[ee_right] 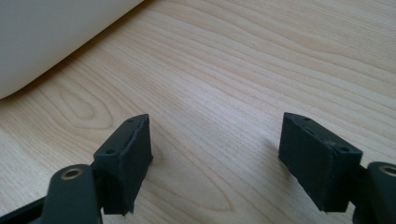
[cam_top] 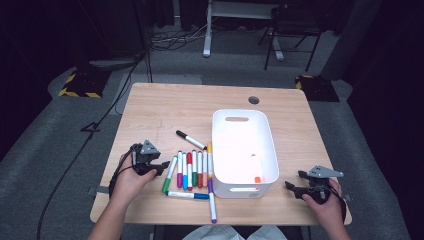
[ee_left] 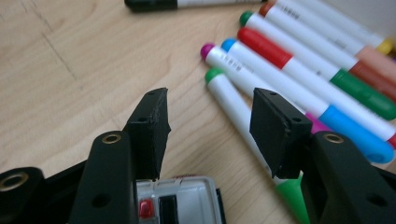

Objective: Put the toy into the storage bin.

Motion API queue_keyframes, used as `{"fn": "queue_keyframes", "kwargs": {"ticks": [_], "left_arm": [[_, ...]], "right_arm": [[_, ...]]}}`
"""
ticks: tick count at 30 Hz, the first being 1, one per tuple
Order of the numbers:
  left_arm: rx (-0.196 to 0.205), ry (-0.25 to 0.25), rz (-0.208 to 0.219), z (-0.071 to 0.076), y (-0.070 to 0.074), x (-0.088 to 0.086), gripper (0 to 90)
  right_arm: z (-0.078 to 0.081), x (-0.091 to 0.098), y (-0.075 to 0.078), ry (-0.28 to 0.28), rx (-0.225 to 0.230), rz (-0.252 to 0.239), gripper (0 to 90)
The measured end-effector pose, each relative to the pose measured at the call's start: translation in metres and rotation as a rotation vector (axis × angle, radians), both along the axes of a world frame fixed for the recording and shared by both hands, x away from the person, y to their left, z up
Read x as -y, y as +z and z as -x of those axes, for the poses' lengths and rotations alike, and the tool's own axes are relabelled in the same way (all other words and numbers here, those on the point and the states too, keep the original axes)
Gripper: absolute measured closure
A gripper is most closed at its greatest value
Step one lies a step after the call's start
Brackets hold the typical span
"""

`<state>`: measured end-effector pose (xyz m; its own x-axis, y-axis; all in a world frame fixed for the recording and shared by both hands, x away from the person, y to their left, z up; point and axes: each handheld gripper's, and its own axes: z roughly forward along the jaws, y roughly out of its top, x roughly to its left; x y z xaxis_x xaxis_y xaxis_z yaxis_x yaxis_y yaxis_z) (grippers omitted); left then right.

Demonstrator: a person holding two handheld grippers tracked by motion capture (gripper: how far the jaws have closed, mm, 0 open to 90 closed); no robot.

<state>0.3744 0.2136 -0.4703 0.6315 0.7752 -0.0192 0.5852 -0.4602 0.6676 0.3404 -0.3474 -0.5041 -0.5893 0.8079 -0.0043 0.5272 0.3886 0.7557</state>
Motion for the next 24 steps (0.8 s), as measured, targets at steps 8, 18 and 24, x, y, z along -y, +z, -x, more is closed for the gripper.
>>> {"fn": "queue_keyframes", "kwargs": {"ticks": [8,18,24], "left_arm": [[-0.039,-0.014,0.034,0.001,-0.012,0.004,48.8],[-0.063,-0.032,0.078,0.002,-0.013,0.011,49.9],[-0.089,-0.045,0.046,0.002,-0.015,0.019,53.2]], "right_arm": [[0.000,0.000,0.000,0.000,0.000,0.000,25.8],[0.000,0.000,0.000,0.000,0.000,0.000,25.7],[0.000,0.000,0.000,0.000,0.000,0.000,25.7]]}}
